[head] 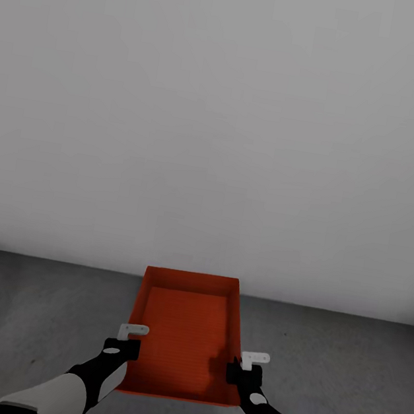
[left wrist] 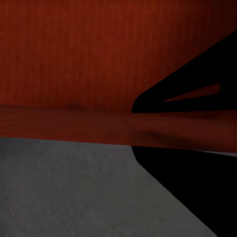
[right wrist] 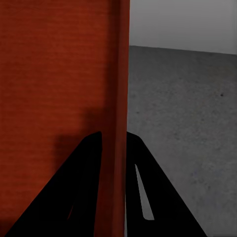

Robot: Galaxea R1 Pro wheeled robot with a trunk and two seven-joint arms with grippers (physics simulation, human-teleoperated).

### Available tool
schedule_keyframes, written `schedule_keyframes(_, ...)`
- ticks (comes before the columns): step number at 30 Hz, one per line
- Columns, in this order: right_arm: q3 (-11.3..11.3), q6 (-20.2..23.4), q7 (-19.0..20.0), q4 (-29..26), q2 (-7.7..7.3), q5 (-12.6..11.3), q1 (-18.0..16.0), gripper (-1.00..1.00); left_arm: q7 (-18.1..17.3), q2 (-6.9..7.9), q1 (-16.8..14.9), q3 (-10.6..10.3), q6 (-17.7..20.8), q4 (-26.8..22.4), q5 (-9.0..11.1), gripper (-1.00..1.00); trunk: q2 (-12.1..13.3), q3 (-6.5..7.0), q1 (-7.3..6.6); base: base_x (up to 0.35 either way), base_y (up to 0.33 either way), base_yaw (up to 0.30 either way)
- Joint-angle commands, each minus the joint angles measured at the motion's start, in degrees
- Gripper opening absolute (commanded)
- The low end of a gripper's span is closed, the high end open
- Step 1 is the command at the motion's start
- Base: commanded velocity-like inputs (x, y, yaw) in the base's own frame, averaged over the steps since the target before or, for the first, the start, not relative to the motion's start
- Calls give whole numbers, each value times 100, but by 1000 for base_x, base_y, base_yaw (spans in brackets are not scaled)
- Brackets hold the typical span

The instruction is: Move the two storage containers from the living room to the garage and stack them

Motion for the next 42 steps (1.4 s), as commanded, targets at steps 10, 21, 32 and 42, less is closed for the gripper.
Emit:
schedule_keyframes(10, -91, -39, -20, 6, -14, -117, 0, -100, 56, 278, -9, 350, -4, -158, 222, -100, -5, -97, 0, 0, 0, 0)
schedule_keyframes(21, -91, -40, -20, 7, -14, -117, 0, -100, 56, 278, -9, 350, -4, -158, 222, -100, -5, -196, 0, 0, 0, 0)
schedule_keyframes(32, -91, -39, -18, 7, -14, -117, 0, -100, 56, 278, -9, 350, -4, -166, 222, -100, -5, -296, 0, 0, 0, 0)
schedule_keyframes(42, -91, -41, -17, 10, -14, -117, 0, -100, 56, 278, -9, 350, -4, -167, 222, -100, -5, -386, 0, 0, 0, 0)
